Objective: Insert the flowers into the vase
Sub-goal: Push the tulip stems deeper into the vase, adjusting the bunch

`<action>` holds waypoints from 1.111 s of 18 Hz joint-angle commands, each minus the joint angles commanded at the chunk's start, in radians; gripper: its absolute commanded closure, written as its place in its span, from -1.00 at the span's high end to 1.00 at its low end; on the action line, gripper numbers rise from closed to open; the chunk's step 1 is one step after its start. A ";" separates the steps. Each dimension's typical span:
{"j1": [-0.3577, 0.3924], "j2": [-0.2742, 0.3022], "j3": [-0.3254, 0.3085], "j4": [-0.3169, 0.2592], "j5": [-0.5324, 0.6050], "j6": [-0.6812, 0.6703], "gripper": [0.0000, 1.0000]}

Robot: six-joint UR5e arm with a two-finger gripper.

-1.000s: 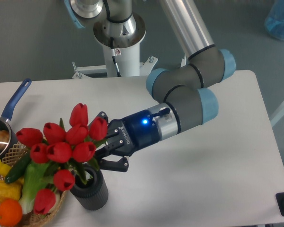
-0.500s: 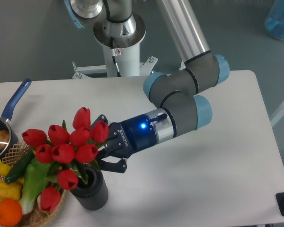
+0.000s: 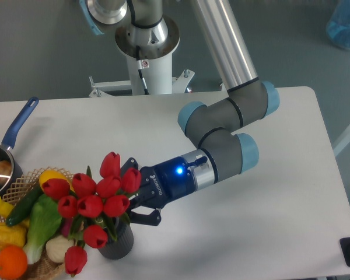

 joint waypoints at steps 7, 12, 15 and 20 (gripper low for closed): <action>0.002 -0.009 -0.035 0.000 0.032 0.043 -1.00; 0.005 -0.047 -0.041 0.000 0.067 0.094 -1.00; 0.005 -0.054 -0.049 0.000 0.077 0.098 -1.00; 0.006 -0.054 -0.074 0.002 0.077 0.143 -0.77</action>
